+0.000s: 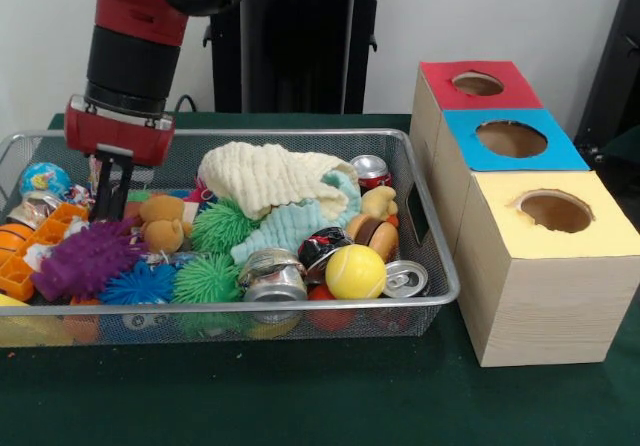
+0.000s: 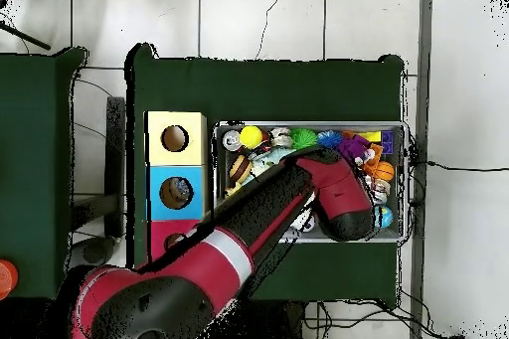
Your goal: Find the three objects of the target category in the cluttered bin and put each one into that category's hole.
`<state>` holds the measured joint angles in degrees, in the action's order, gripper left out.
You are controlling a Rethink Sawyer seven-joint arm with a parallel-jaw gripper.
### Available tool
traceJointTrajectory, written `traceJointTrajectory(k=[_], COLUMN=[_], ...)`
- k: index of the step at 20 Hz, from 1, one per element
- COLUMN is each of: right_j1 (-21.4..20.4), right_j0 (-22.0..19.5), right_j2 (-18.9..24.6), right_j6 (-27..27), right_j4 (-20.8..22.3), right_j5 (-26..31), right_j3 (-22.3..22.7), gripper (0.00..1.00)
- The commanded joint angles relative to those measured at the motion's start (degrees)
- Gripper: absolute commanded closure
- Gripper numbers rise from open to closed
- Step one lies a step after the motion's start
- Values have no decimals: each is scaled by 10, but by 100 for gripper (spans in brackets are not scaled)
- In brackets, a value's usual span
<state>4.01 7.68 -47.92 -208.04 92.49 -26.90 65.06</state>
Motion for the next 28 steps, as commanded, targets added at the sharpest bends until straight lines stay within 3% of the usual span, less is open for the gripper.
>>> traceJointTrajectory(k=[1,11,20,28], right_j1=[76,158,165,196], right_j0=[16,39,36,36], right_j2=[11,-70,-87,-128], right_j6=[-233,-355,-351,-392], right_j4=[0,-10,-26,-17], right_j5=[-10,-18,-19,-31], right_j3=[-86,-141,-142,-162], gripper=[100,100,100,100])
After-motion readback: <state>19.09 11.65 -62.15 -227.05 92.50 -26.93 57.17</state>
